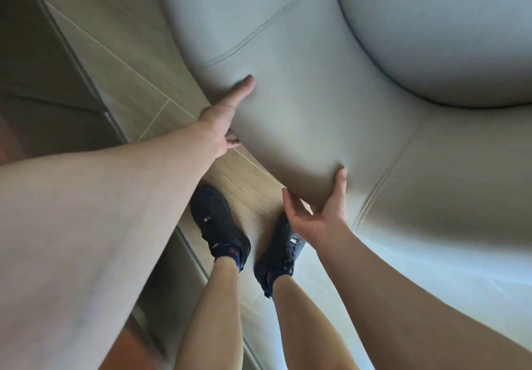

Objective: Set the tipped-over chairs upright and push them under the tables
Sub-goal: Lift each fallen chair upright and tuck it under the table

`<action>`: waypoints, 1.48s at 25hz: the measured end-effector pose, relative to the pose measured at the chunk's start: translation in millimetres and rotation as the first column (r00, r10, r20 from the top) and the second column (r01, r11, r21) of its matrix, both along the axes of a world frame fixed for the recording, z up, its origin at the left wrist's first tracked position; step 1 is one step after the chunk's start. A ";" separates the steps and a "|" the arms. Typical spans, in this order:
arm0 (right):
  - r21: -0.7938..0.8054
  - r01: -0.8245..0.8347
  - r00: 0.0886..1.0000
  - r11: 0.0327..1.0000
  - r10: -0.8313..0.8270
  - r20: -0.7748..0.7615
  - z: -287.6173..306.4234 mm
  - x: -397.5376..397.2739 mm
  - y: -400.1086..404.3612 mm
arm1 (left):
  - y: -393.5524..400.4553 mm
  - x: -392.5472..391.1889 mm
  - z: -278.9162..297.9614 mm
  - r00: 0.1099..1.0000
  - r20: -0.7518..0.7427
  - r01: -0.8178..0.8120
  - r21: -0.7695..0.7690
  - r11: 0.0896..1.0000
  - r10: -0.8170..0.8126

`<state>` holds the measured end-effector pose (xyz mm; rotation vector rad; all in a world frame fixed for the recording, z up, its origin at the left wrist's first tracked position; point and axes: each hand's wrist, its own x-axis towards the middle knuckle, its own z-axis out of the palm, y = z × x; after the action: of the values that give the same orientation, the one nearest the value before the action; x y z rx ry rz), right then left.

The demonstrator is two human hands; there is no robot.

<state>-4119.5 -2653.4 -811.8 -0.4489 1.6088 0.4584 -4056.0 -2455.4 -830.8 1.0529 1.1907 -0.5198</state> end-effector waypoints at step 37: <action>-0.194 -0.189 0.982 0.963 0.179 -0.067 159.3 97.1 -53.9 | -64.6 95.3 150.4 0.990 0.053 -0.137 0.118 0.983 0.132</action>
<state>-4022.5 -2707.3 -652.5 -0.7489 1.6756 0.4520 -3960.7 -2520.0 -680.4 1.0730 1.2562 -0.3195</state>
